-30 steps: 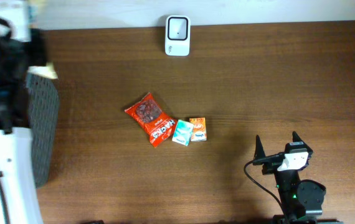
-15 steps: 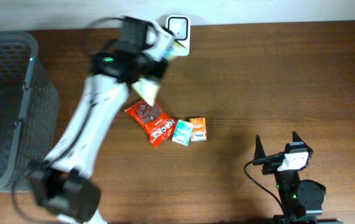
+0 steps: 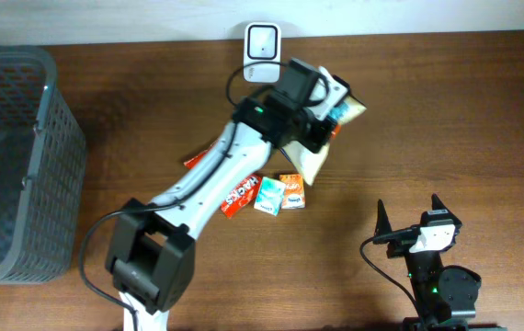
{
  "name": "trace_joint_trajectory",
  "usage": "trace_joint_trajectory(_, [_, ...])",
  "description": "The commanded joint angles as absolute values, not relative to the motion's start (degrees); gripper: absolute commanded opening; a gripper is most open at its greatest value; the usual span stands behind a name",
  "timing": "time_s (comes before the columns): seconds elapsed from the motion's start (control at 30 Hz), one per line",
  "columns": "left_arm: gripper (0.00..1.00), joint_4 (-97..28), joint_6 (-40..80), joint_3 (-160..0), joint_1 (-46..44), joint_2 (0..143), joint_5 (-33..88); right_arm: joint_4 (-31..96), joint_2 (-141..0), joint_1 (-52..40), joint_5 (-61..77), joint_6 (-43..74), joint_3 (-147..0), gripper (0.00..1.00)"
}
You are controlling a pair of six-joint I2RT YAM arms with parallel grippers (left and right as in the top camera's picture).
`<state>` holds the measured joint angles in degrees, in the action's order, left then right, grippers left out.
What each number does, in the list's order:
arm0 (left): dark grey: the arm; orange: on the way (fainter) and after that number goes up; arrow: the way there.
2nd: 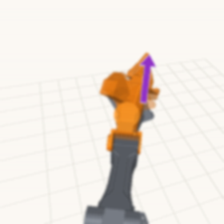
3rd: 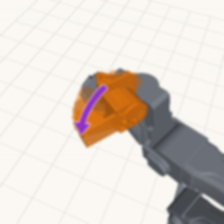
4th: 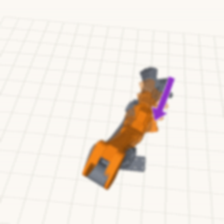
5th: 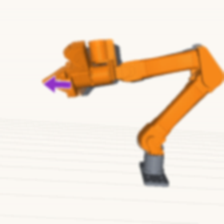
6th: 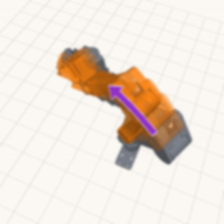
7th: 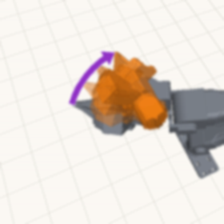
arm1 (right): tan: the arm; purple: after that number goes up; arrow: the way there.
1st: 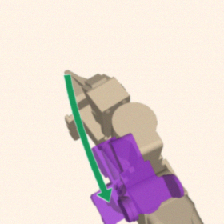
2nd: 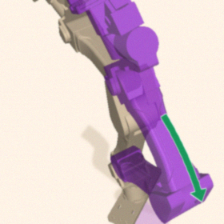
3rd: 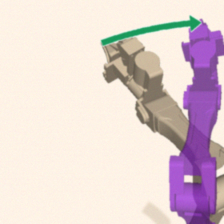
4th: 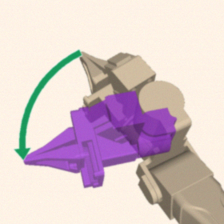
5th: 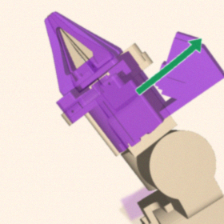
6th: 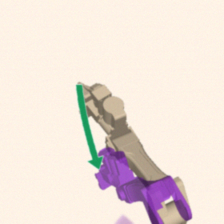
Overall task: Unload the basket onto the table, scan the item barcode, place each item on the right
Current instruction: 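Carry the cream bag out and drop it right of the items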
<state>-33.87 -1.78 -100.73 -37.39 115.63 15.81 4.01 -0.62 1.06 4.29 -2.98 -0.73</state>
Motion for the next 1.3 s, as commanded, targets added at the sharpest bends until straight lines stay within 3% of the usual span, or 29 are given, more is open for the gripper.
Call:
trace_joint_trajectory(0.0, [0.0,-32.9,8.6,-101.4,-39.2,118.3,16.9,4.1,-0.2,0.7,4.0,-2.8,-0.3,0.98])
trace_joint_trajectory(0.17, [0.0,-32.8,23.9,-101.4,-39.2,119.3,16.8,4.1,-0.2,0.7,4.0,-2.8,-0.3,0.99])
trace_joint_trajectory(0.3, [0.0,-33.0,28.3,-101.4,-39.3,119.3,17.0,4.1,-0.2,0.7,4.0,-2.8,-0.3,0.99])
trace_joint_trajectory(0.33, [0.04,-33.0,28.3,-101.4,-39.3,119.3,17.1,4.1,-0.2,0.7,4.0,-2.8,-0.3,0.99])
trace_joint_trajectory(0.5, [0.62,-33.0,28.3,-101.4,-39.3,119.3,18.7,4.1,-0.2,0.7,4.0,-2.8,-0.3,0.99])
trace_joint_trajectory(0.53, [0.82,-33.0,28.3,-101.4,-39.3,119.3,18.7,4.1,-0.2,0.7,4.0,-2.8,-0.3,0.99])
trace_joint_trajectory(0.57, [0.95,-33.0,28.3,-101.4,-39.3,119.3,18.7,4.1,-0.2,0.7,4.0,-2.8,-0.3,0.98])
trace_joint_trajectory(0.6, [0.99,-33.0,28.3,-101.4,-39.3,119.3,18.7,4.1,-0.2,0.7,4.0,-2.8,-0.3,0.99])
trace_joint_trajectory(0.83, [0.99,-33.3,20.7,-102.5,-35.1,115.8,16.7,4.1,-0.2,0.7,4.0,-2.8,-0.3,0.98])
trace_joint_trajectory(1.03, [0.99,-37.8,9.0,-103.2,-24.3,104.6,11.4,4.1,-0.2,0.7,4.0,-2.8,-0.3,0.99])
trace_joint_trajectory(1.27, [0.99,-47.6,8.9,-103.2,-8.6,98.8,6.5,4.1,-0.2,0.7,4.0,-2.8,-0.3,0.98])
